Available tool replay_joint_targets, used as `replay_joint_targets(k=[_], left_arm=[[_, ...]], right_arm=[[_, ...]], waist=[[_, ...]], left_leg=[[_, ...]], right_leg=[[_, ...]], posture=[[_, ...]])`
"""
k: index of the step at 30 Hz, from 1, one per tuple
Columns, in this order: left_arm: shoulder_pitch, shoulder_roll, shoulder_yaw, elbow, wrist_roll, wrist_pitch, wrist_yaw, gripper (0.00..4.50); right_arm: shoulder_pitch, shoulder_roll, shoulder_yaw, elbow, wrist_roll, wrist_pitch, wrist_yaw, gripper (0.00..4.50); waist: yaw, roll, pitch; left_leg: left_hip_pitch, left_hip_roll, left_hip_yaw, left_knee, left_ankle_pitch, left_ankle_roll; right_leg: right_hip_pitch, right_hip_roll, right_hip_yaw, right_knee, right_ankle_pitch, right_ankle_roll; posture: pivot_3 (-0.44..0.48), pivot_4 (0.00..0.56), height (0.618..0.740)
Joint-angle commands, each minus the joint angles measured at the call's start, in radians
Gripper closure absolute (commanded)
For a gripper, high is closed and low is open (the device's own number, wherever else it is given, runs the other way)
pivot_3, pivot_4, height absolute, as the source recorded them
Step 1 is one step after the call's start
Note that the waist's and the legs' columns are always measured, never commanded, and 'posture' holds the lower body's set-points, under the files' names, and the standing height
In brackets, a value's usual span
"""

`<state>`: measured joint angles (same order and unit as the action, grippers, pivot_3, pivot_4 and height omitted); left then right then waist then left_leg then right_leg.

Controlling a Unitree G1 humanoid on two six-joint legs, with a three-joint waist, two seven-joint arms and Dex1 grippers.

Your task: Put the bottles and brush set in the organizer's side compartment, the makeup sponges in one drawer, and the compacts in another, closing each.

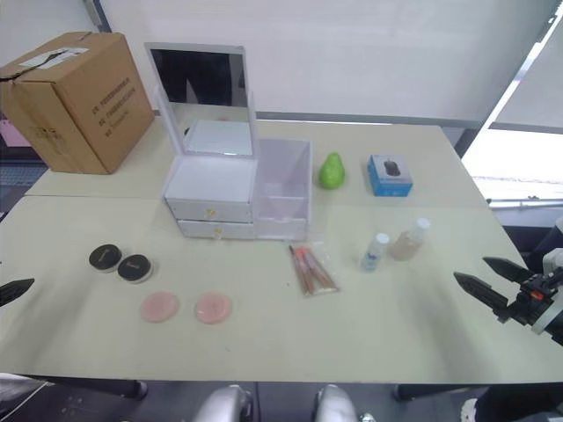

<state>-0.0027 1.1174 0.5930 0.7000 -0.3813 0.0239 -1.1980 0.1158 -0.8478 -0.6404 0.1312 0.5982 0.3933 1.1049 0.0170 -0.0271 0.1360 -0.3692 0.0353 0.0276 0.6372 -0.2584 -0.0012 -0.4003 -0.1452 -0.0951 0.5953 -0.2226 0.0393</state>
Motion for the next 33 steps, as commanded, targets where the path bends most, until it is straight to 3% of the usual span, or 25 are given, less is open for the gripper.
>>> replay_joint_targets(k=[1, 8, 11, 16, 19, 24, 33], left_arm=[[0.004, 0.016, 0.024, -0.029, -0.002, 0.007, 0.018, 0.03], [-0.016, -0.023, 0.015, -0.128, -0.021, 0.017, 0.058, 0.03], [0.014, -0.093, -0.037, -0.346, -0.054, 0.061, 0.052, 0.03], [0.06, -0.228, -0.152, -0.797, -0.2, 0.273, 0.107, 0.03], [0.072, -0.273, -0.204, -0.957, -0.256, 0.371, 0.15, 0.03], [0.084, -0.333, -0.307, -1.187, -0.355, 0.476, 0.202, 0.03], [0.005, -0.389, -0.413, -1.284, -0.415, 0.548, 0.276, 0.03]], right_arm=[[-0.01, -0.016, -0.019, -0.001, 0.002, -0.025, 0.002, 0.0], [0.011, -0.001, -0.022, -0.052, 0.021, 0.007, -0.012, 0.0], [0.022, 0.017, -0.02, -0.163, 0.059, 0.08, -0.078, 0.0], [0.046, 0.114, 0.031, -0.438, 0.077, 0.221, -0.316, 0.0], [0.018, 0.195, 0.082, -0.521, 0.051, 0.267, -0.471, 0.0], [-0.075, 0.36, 0.139, -0.519, -0.057, 0.227, -0.739, 0.0], [-0.201, 0.404, 0.207, -0.413, -0.152, 0.122, -0.807, 0.0]], waist=[[0.0, 0.0, 0.0], [0.002, 0.0, 0.0], [0.008, 0.001, 0.0], [0.016, 0.0, 0.0], [0.018, 0.0, 0.0], [0.017, 0.001, 0.0], [0.012, 0.002, 0.0]], left_leg=[[0.0, 0.0, 0.0, 0.0, 0.0, 0.0], [0.0, 0.0, 0.0, 0.0, 0.0, 0.0], [0.0, 0.001, 0.0, 0.0, 0.0, 0.0], [-0.001, 0.0, 0.0, 0.002, -0.002, -0.004], [-0.001, 0.001, -0.001, 0.004, -0.001, -0.002], [0.0, 0.001, -0.001, 0.006, 0.0, 0.0], [0.0, -0.001, -0.002, 0.006, 0.001, 0.001]], right_leg=[[0.0, 0.0, 0.0, 0.0, 0.0, 0.0], [0.0, 0.0, 0.0, 0.0, 0.0, 0.0], [0.0, -0.001, 0.001, 0.0, 0.0, 0.0], [0.003, 0.0, 0.002, 0.0, 0.004, -0.001], [0.008, 0.003, 0.003, -0.001, 0.004, -0.001], [0.007, 0.012, 0.013, -0.002, 0.003, -0.003], [0.009, 0.024, 0.035, -0.002, 0.0, -0.009]], posture=[[0.0, 0.15, 0.74], [0.0, 0.15, 0.74], [0.0, 0.15, 0.74], [0.0, 0.15, 0.74], [0.0, 0.15, 0.74], [0.0, 0.15, 0.74], [0.0, 0.15, 0.74]])
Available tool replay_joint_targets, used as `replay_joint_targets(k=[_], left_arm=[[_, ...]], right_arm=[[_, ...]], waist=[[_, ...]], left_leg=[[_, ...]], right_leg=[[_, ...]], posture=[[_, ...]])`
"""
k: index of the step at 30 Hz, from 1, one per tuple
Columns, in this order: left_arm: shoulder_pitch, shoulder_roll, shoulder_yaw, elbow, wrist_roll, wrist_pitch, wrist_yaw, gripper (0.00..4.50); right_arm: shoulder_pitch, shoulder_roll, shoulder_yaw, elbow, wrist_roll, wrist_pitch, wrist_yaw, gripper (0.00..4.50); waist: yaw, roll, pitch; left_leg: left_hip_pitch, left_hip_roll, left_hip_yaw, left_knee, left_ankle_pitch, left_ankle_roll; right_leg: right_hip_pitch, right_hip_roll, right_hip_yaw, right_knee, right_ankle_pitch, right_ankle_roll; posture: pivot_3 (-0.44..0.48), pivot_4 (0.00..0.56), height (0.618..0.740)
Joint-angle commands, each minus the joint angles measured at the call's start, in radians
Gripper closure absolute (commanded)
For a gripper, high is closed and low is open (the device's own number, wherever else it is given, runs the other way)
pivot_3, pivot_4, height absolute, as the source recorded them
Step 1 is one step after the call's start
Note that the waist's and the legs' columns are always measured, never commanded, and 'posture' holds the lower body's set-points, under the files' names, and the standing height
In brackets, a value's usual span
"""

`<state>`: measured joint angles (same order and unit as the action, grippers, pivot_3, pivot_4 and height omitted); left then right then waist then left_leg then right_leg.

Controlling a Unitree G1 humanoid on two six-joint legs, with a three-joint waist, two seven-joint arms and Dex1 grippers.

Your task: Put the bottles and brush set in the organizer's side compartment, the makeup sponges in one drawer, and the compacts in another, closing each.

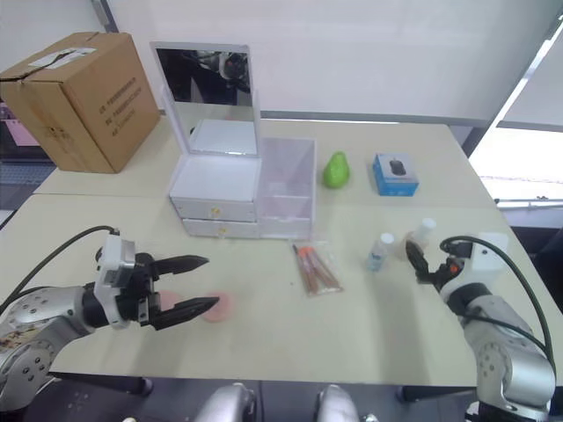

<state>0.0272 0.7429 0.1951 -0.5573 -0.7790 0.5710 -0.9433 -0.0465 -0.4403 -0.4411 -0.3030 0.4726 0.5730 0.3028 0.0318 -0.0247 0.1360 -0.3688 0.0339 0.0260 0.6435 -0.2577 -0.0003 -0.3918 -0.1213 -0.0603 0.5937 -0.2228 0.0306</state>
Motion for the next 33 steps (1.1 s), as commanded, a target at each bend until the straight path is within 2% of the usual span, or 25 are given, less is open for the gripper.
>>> replay_joint_targets(k=[1, 4, 9, 12, 15, 21, 29, 33], left_arm=[[-0.03, -0.02, -0.022, -0.028, -0.017, 0.001, 0.025, 0.03], [-0.035, -0.028, -0.035, -0.032, -0.013, -0.003, 0.029, 0.03], [-0.039, -0.032, -0.049, -0.027, -0.003, -0.013, 0.035, 0.03], [-0.035, -0.033, -0.055, -0.026, 0.008, -0.02, 0.037, 0.0], [-0.03, -0.036, -0.054, -0.034, 0.005, -0.02, 0.039, 0.0], [-0.023, -0.04, -0.06, -0.032, 0.014, -0.028, 0.035, 0.0], [-0.019, -0.036, -0.051, -0.024, 0.02, -0.032, 0.027, 0.0], [-0.019, -0.044, -0.04, -0.012, 0.029, -0.035, 0.038, 0.0]], right_arm=[[-0.05, -0.003, 0.012, 0.034, -0.035, -0.07, -0.008, 0.0], [-0.072, -0.005, 0.021, 0.065, -0.057, -0.098, -0.013, 0.0], [-0.089, -0.015, 0.073, 0.108, -0.115, -0.149, -0.003, 0.0], [-0.096, -0.009, 0.082, 0.126, -0.124, -0.171, -0.001, 0.57], [-0.102, -0.004, 0.091, 0.131, -0.131, -0.187, 0.002, 1.54], [-0.118, -0.001, 0.104, 0.147, -0.141, -0.213, 0.002, 3.53], [-0.133, -0.007, 0.095, 0.135, -0.12, -0.219, 0.011, 3.57], [-0.208, -0.039, 0.073, 0.088, -0.062, -0.156, 0.028, 3.57]], waist=[[-0.005, 0.0, 0.0], [-0.011, -0.001, 0.0], [-0.02, -0.001, 0.0], [-0.021, -0.001, 0.0], [-0.021, -0.001, 0.0], [-0.021, -0.001, -0.001], [-0.021, -0.001, 0.0], [-0.023, 0.0, 0.0]], left_leg=[[0.0, 0.0, 0.0, 0.0, 0.0, 0.0], [0.0, 0.0, -0.002, 0.0, 0.0, 0.0], [0.001, 0.0, -0.004, 0.0, 0.001, 0.001], [0.001, 0.0, -0.005, 0.0, 0.001, 0.001], [0.001, 0.0, -0.005, 0.0, 0.001, 0.001], [0.001, 0.0, -0.004, 0.0, 0.001, 0.001], [0.001, 0.0, -0.004, 0.0, 0.001, 0.001], [0.0, 0.0, -0.004, 0.0, 0.001, 0.001]], right_leg=[[0.0, 0.001, 0.001, 0.0, 0.0, 0.0], [0.001, 0.014, 0.019, 0.0, -0.002, -0.003], [0.001, 0.018, 0.025, 0.0, -0.002, -0.003], [0.001, 0.026, 0.036, 0.0, -0.002, -0.004], [0.0, 0.031, 0.047, 0.0, -0.003, -0.004], [-0.001, 0.032, 0.049, 0.0, -0.003, -0.004], [-0.001, 0.032, 0.05, 0.0, -0.003, -0.004], [-0.003, 0.032, 0.051, 0.0, -0.003, -0.004]], posture=[[0.0, 0.15, 0.74], [0.0, 0.15, 0.74], [0.0, 0.15, 0.74], [0.0, 0.15, 0.74], [0.0, 0.15, 0.74], [0.0, 0.15, 0.74], [0.0, 0.15, 0.74], [0.0, 0.15, 0.74]])
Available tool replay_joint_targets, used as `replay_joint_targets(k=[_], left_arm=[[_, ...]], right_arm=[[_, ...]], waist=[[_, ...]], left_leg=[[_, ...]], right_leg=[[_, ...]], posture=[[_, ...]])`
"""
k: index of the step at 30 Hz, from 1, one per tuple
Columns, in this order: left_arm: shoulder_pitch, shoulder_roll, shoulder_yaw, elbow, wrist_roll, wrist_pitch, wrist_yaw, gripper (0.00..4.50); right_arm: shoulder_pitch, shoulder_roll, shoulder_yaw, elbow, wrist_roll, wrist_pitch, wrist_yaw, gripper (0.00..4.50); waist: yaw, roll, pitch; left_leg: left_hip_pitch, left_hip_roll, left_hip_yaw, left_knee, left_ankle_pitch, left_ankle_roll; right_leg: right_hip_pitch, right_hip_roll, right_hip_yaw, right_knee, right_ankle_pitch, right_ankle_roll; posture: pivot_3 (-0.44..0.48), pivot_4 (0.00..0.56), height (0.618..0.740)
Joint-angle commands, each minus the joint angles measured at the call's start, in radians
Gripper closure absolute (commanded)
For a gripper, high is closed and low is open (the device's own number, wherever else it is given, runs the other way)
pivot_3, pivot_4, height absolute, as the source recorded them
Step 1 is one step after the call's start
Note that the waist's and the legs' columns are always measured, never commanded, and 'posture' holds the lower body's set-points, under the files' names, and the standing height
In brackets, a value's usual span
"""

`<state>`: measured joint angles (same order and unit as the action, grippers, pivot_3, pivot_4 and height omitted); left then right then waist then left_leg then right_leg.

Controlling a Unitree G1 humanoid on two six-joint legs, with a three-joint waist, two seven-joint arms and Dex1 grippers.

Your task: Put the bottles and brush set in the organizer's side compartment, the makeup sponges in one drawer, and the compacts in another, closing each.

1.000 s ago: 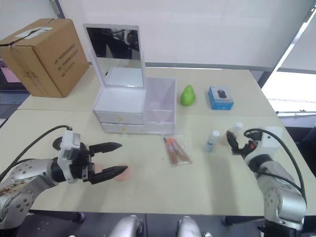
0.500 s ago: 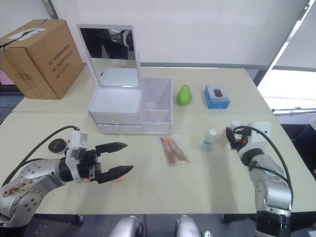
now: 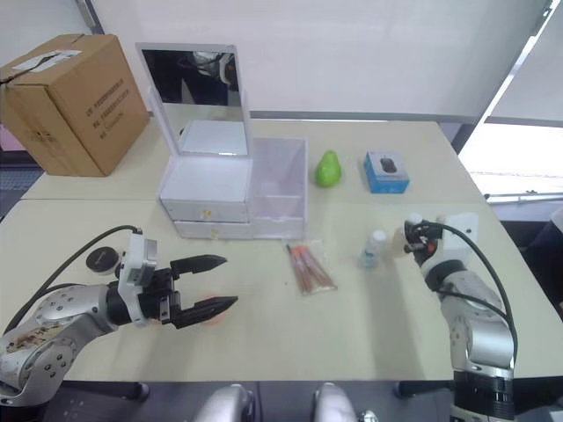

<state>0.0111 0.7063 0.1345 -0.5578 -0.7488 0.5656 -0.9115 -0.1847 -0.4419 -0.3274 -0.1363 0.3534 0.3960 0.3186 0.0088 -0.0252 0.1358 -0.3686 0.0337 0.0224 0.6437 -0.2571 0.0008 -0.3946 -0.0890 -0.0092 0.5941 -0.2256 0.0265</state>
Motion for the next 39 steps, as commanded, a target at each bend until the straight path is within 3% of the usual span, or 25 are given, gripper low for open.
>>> replay_joint_targets(k=[1, 7, 12, 17, 24, 30, 39], left_arm=[[-0.003, -0.013, 0.025, -0.005, 0.002, -0.032, 0.014, 0.0], [-0.003, -0.068, 0.045, 0.01, 0.023, -0.047, 0.107, 0.0], [-0.001, -0.119, 0.054, 0.005, 0.058, -0.06, 0.199, 0.0], [-0.009, -0.138, 0.065, -0.003, 0.05, -0.053, 0.241, 0.0], [0.003, -0.123, 0.073, -0.02, 0.06, -0.063, 0.242, 0.0], [0.01, -0.112, 0.07, -0.038, 0.057, -0.06, 0.243, 0.0], [-0.005, -0.112, 0.069, -0.049, 0.052, -0.05, 0.256, 0.0]], right_arm=[[-0.105, -0.044, -0.046, -0.1, 0.095, 0.053, 0.02, 3.57], [-0.327, -0.072, -0.013, -0.199, 0.24, 0.244, -0.008, 3.57], [-0.449, 0.001, 0.122, -0.253, 0.289, 0.399, -0.059, 3.57], [-0.519, 0.128, 0.263, -0.237, 0.242, 0.417, -0.109, 3.57], [-0.579, 0.195, 0.377, -0.111, 0.098, 0.36, -0.134, 3.57], [-0.55, 0.249, 0.449, -0.047, -0.009, 0.28, -0.119, 3.57], [-0.501, 0.281, 0.454, 0.027, -0.098, 0.201, -0.12, 3.57]], waist=[[0.0, 0.0, 0.0], [-0.006, 0.0, 0.0], [-0.007, -0.003, -0.001], [-0.007, -0.003, -0.001], [-0.003, -0.003, -0.001], [-0.015, -0.004, -0.001], [-0.021, -0.004, -0.001]], left_leg=[[0.0, 0.0, 0.0, 0.0, 0.0, 0.0], [0.0, 0.001, -0.002, 0.0, 0.0, 0.0], [0.0, 0.001, -0.007, 0.0, 0.0, 0.0], [-0.001, 0.001, -0.007, 0.0, 0.0, 0.001], [-0.001, 0.0, -0.006, 0.0, 0.0, 0.001], [-0.001, 0.001, -0.008, 0.0, 0.001, 0.001], [-0.001, 0.0, -0.006, 0.0, 0.001, 0.002]], right_leg=[[0.0, 0.0, 0.0, 0.0, 0.0, 0.0], [-0.001, 0.003, 0.001, 0.001, 0.0, -0.001], [0.0, 0.006, 0.003, 0.0, 0.001, -0.002], [-0.002, 0.006, 0.005, 0.0, 0.001, -0.003], [-0.004, 0.008, 0.006, 0.0, 0.002, -0.004], [-0.007, 0.014, 0.013, 0.002, 0.005, -0.008], [-0.008, 0.014, 0.016, 0.002, 0.005, -0.008]], posture=[[0.0, 0.15, 0.74], [0.0, 0.15, 0.74], [0.0, 0.15, 0.74], [0.0, 0.15, 0.74], [0.0, 0.15, 0.74], [0.0, 0.15, 0.74], [0.0, 0.15, 0.74]])
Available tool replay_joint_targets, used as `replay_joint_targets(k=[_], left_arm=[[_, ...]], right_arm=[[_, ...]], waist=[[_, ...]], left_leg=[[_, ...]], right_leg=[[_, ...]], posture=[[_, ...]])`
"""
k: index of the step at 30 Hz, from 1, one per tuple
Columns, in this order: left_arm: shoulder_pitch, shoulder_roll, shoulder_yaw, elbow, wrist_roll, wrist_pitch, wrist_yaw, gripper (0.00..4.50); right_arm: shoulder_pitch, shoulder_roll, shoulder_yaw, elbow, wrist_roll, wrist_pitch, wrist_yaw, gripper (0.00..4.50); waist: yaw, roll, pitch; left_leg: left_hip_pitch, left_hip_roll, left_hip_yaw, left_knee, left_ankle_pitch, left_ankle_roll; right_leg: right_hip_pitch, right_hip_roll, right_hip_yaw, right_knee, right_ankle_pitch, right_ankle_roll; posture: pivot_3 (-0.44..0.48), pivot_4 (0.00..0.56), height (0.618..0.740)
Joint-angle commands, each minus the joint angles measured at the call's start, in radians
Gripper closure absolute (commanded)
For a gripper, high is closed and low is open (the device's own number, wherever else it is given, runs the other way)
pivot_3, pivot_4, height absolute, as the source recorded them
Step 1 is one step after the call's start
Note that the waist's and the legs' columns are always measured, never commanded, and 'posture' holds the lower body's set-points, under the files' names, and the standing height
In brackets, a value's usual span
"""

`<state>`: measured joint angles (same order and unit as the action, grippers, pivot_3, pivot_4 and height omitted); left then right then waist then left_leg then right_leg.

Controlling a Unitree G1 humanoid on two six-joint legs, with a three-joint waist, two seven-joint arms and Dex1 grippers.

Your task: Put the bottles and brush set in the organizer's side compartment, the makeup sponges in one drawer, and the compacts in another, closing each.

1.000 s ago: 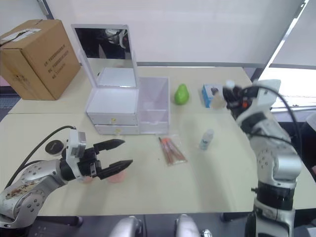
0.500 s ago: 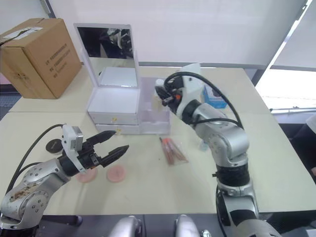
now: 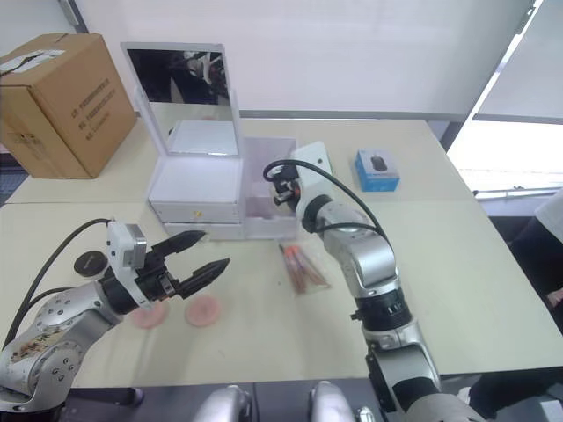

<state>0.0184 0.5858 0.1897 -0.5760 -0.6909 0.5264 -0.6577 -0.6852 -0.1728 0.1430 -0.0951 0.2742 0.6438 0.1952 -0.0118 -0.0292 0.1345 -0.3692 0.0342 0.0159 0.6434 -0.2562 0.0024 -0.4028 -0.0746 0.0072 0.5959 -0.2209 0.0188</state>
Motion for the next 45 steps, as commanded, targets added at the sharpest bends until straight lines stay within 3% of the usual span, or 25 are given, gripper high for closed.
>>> replay_joint_targets(k=[1, 16, 23, 33, 34, 38, 42, 45], left_arm=[[-0.015, 0.01, 0.015, -0.031, -0.006, -0.01, 0.003, 0.0], [-0.042, 0.015, 0.013, -0.024, -0.008, -0.007, 0.004, 0.0], [-0.043, 0.019, 0.019, -0.016, -0.009, -0.007, 0.0, 0.0], [-0.033, 0.031, 0.043, 0.005, -0.009, -0.012, -0.013, 0.0], [-0.032, 0.035, 0.05, 0.012, -0.009, -0.013, -0.016, 0.0], [0.012, 0.097, 0.146, 0.065, -0.027, 0.0, -0.071, 0.0], [0.128, 0.284, 0.387, 0.377, 0.059, -0.07, -0.227, 0.0], [0.145, 0.378, 0.492, 0.643, 0.14, -0.193, -0.282, 0.0]], right_arm=[[0.006, 0.014, -0.015, -0.005, -0.027, -0.054, 0.005, 3.57], [0.063, 0.072, -0.007, 0.156, -0.118, -0.131, -0.004, 3.57], [0.076, 0.084, -0.018, 0.139, -0.108, -0.133, 0.016, 3.57], [0.034, 0.097, -0.092, -0.066, 0.001, -0.111, 0.07, 0.12], [0.029, 0.092, -0.101, -0.093, 0.012, -0.094, 0.073, 0.02], [0.033, 0.009, -0.197, -0.244, 0.12, 0.01, 0.115, 0.02], [0.188, -0.335, -0.443, -0.314, 0.254, 0.053, 0.368, 0.02], [0.342, -0.52, -0.588, -0.25, 0.281, -0.011, 0.53, 0.02]], waist=[[-0.001, 0.0, 0.0], [-0.001, 0.001, 0.0], [-0.002, 0.0, 0.0], [-0.002, 0.001, 0.001], [-0.002, 0.001, 0.001], [-0.001, 0.001, 0.001], [0.009, 0.0, 0.001], [0.016, -0.001, 0.003]], left_leg=[[0.0, 0.0, 0.0, 0.0, 0.0, 0.0], [0.0, 0.0, 0.0, 0.0, 0.0, 0.0], [0.001, 0.0, 0.0, 0.0, 0.0, 0.0], [0.001, 0.0, -0.001, 0.0, 0.0, 0.0], [0.001, 0.0, -0.001, 0.0, 0.0, 0.0], [0.001, 0.0, -0.001, 0.0, 0.0, 0.0], [0.001, 0.001, -0.002, -0.001, 0.0, 0.0], [0.001, 0.001, 0.002, -0.001, 0.0, 0.0]], right_leg=[[0.0, 0.001, 0.0, 0.0, 0.0, 0.0], [0.0, 0.001, 0.001, 0.0, 0.0, 0.0], [0.0, 0.001, 0.002, 0.0, 0.0, 0.0], [-0.001, 0.001, 0.003, 0.0, 0.0, 0.001], [-0.001, 0.001, 0.003, 0.0, 0.0, 0.001], [-0.001, 0.001, 0.002, 0.0, -0.001, 0.001], [-0.004, -0.001, 0.0, -0.002, -0.003, 0.002], [-0.006, -0.004, -0.001, -0.003, -0.006, 0.002]], posture=[[0.0, 0.15, 0.74], [0.0, 0.15, 0.74], [0.0, 0.15, 0.74], [0.0, 0.15, 0.74], [0.0, 0.15, 0.74], [0.0, 0.15, 0.74], [0.0, 0.15, 0.74], [0.0, 0.15, 0.74]])
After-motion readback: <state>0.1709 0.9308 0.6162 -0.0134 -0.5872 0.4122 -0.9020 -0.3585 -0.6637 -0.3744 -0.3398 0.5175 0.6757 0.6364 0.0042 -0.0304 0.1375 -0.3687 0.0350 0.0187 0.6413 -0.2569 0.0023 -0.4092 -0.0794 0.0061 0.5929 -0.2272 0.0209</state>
